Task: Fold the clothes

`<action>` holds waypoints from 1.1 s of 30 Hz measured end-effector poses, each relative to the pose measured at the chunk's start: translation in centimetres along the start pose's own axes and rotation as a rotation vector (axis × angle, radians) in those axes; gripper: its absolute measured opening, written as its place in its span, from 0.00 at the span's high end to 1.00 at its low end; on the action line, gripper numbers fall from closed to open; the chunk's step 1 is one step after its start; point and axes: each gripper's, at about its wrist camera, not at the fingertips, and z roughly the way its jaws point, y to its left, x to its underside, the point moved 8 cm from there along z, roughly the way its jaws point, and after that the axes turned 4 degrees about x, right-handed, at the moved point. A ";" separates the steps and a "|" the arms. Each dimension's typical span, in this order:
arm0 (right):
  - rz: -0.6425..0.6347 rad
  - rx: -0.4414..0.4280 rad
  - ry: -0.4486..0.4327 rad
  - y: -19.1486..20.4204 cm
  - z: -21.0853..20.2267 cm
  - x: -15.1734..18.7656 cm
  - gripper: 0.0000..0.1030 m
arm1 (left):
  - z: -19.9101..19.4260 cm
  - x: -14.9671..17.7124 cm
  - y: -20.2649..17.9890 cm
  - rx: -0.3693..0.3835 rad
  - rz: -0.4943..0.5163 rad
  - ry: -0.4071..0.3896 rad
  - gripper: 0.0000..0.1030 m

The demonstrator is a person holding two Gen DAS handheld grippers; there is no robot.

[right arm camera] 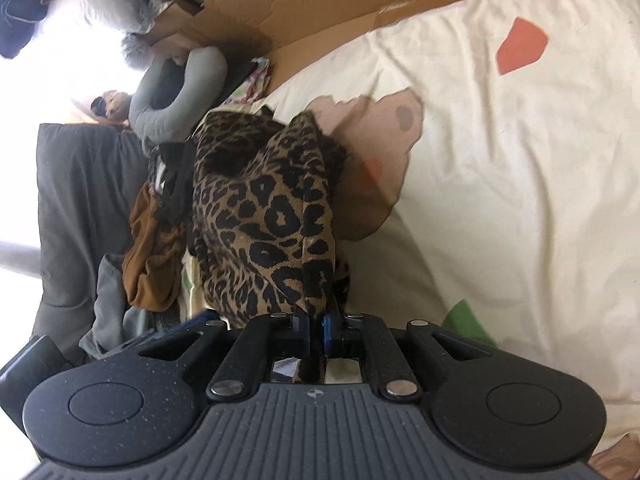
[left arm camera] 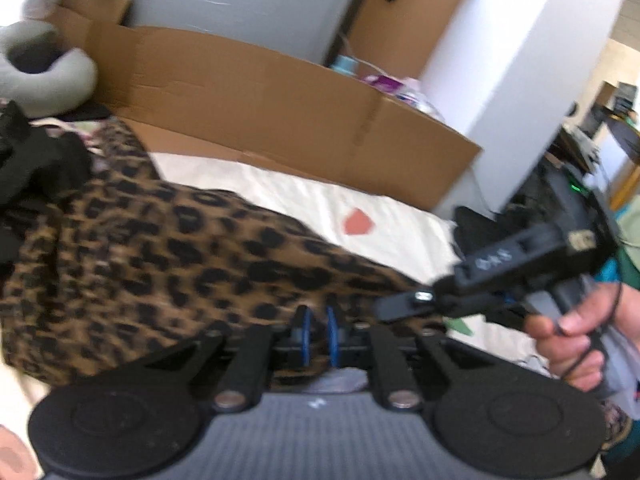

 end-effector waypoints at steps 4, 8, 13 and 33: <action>0.018 0.029 -0.032 -1.3 -0.7 -0.7 0.96 | -0.9 -0.4 3.0 -0.096 -0.033 -0.012 0.70; 0.032 0.081 -0.074 -3.1 -1.7 -1.3 0.96 | -0.7 -1.2 5.5 -0.179 -0.057 -0.030 0.48; 0.054 0.133 -0.110 -5.4 -2.9 -1.6 0.97 | -0.5 -1.4 8.2 -0.260 -0.101 -0.024 0.43; 0.248 0.357 -0.230 -16.5 -7.1 0.1 0.97 | 1.0 -0.3 14.8 -0.398 -0.177 0.050 0.23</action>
